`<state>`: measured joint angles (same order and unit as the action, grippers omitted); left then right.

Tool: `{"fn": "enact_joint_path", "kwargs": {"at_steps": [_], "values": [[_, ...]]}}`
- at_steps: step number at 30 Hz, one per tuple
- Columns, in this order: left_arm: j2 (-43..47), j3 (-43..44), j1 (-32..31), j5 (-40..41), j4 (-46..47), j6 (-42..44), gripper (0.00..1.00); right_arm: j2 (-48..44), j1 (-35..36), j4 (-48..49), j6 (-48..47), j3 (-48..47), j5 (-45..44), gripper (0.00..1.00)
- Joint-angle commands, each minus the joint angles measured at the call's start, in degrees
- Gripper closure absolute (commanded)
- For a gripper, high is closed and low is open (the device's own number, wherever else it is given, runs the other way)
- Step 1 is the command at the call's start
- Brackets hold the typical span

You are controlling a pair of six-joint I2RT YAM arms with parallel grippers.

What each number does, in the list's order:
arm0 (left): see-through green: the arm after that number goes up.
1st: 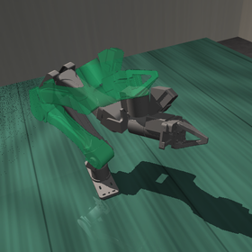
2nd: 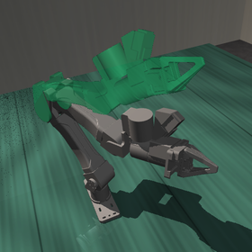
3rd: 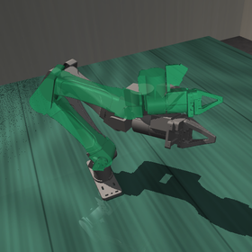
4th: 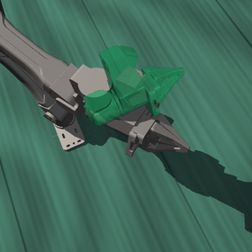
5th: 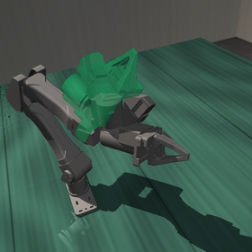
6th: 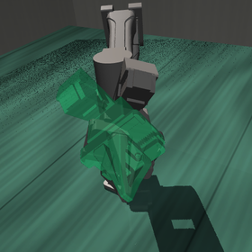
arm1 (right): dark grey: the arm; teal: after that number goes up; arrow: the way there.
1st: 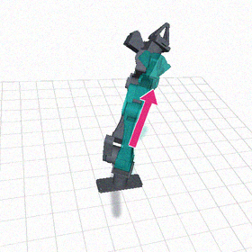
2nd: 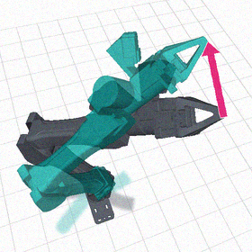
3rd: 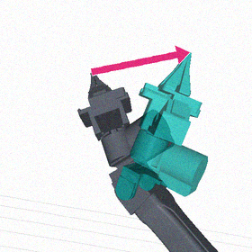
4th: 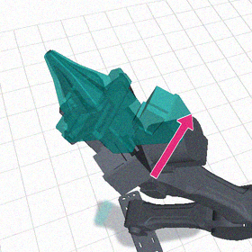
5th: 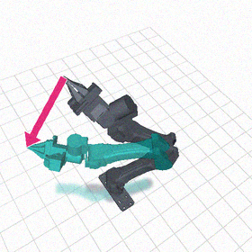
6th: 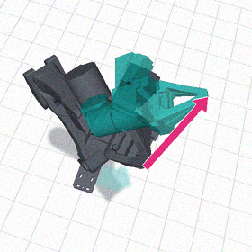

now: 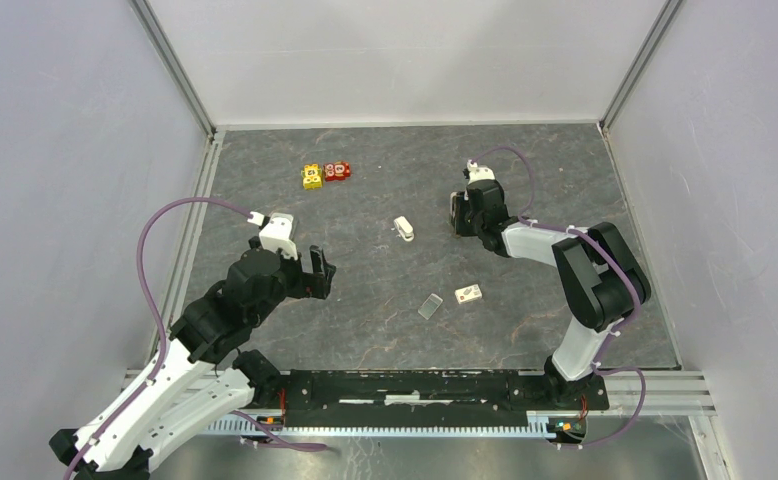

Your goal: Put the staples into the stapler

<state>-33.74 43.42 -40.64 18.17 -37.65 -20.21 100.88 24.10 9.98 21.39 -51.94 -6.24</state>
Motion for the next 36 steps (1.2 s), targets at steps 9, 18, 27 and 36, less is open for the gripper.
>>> {"fn": "enact_joint_path", "kwargs": {"at_steps": [9,18,27,36], "values": [[1.04,-0.03,-0.23,2.39,0.55,2.72,0.00,-2.94,-0.35,-2.85,-0.15,-3.13,1.21,0.70],[1.22,0.07,-0.18,2.39,0.54,2.76,0.00,-4.67,-0.60,-4.76,-0.81,-5.14,-0.02,0.65],[1.40,-0.02,-0.23,2.74,0.46,2.80,0.00,-1.26,-1.11,-2.86,-1.37,-6.75,-1.71,0.62],[1.06,-0.05,-0.24,3.14,0.51,2.87,0.00,-0.80,-1.66,-0.14,-0.53,-5.10,-2.83,0.60]]}}
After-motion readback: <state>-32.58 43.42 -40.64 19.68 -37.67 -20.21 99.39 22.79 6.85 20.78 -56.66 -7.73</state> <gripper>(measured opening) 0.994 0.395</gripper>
